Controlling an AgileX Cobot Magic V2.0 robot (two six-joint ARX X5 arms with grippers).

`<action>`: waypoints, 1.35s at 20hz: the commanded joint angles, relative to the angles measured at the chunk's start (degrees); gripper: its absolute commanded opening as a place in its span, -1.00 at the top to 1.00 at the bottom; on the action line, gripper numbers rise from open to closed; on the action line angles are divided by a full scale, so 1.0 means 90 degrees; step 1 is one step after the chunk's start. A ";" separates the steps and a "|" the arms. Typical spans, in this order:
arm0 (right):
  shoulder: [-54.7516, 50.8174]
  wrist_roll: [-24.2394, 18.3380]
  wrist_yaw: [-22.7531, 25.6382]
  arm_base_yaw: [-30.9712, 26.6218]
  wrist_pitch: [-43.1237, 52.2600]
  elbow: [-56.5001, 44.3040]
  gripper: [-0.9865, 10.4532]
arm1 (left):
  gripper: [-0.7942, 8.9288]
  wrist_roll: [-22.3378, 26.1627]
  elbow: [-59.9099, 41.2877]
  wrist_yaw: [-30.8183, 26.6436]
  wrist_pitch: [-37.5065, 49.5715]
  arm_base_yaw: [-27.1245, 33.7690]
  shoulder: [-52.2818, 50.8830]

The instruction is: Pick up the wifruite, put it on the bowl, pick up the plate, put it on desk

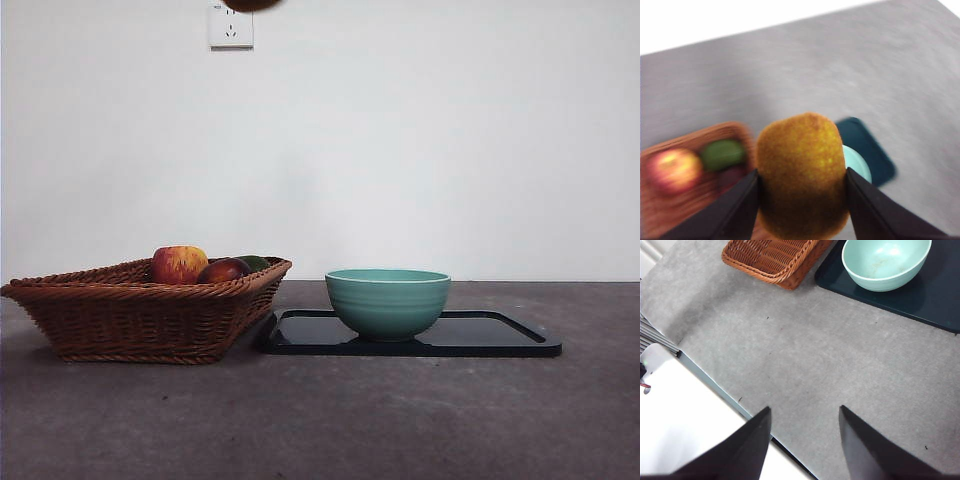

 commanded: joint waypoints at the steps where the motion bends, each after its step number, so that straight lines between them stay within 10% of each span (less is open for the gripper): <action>1: 0.0024 -0.0075 0.0024 0.0029 0.0066 0.0066 0.45 | 0.41 -0.0245 0.0070 -0.0311 -0.0168 0.0117 -0.0255; 17: 0.0024 -0.0104 0.0024 0.0029 0.0083 0.0066 0.45 | 0.41 -0.0865 -0.5183 -0.0551 0.2642 0.0772 -0.1348; 27: 0.0027 -0.0041 0.0022 0.0029 0.0078 0.0066 0.45 | 0.41 -0.0219 -0.5520 -0.0549 0.3798 0.0772 0.0442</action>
